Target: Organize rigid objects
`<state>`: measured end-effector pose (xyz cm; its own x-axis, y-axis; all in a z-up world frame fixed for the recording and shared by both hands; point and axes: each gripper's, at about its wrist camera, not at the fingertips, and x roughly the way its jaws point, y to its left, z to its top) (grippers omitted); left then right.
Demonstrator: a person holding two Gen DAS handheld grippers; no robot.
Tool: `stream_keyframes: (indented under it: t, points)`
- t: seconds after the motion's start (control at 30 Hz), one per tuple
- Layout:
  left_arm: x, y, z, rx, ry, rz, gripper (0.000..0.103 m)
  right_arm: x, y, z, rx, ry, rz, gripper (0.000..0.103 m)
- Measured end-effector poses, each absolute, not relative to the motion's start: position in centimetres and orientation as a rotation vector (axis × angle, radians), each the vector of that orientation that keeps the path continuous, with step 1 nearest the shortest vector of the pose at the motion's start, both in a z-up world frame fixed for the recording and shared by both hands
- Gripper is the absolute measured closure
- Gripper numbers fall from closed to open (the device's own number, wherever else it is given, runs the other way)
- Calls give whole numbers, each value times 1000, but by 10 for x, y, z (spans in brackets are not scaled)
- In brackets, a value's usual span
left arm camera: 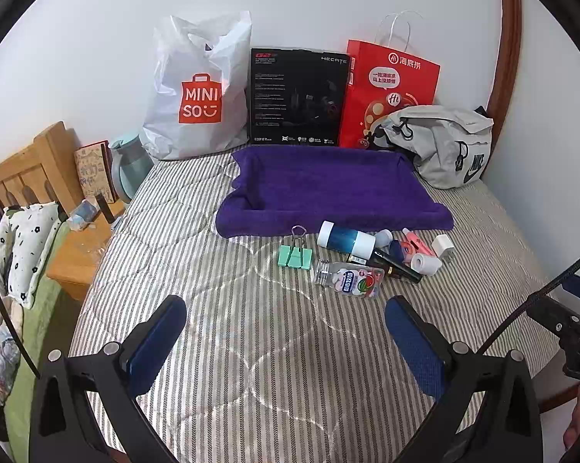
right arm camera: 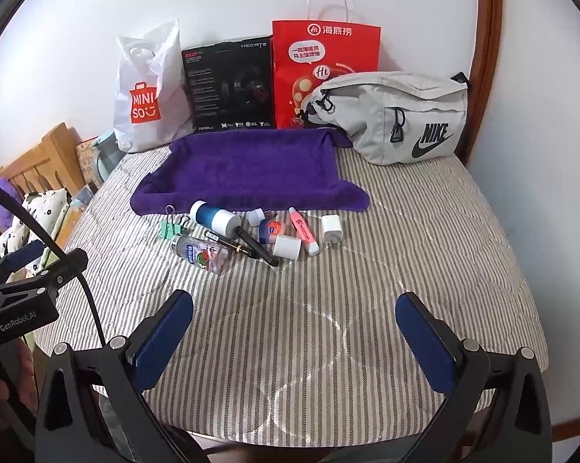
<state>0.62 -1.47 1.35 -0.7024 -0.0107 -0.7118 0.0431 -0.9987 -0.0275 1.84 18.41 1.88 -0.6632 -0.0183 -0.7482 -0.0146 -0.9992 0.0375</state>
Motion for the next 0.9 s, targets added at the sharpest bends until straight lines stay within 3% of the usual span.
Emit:
stream_keyframes:
  t: [0.9]
  points:
    - [7,-11,13,1201,66,-2876,0,19,184,18,1298,-57,-2865,0]
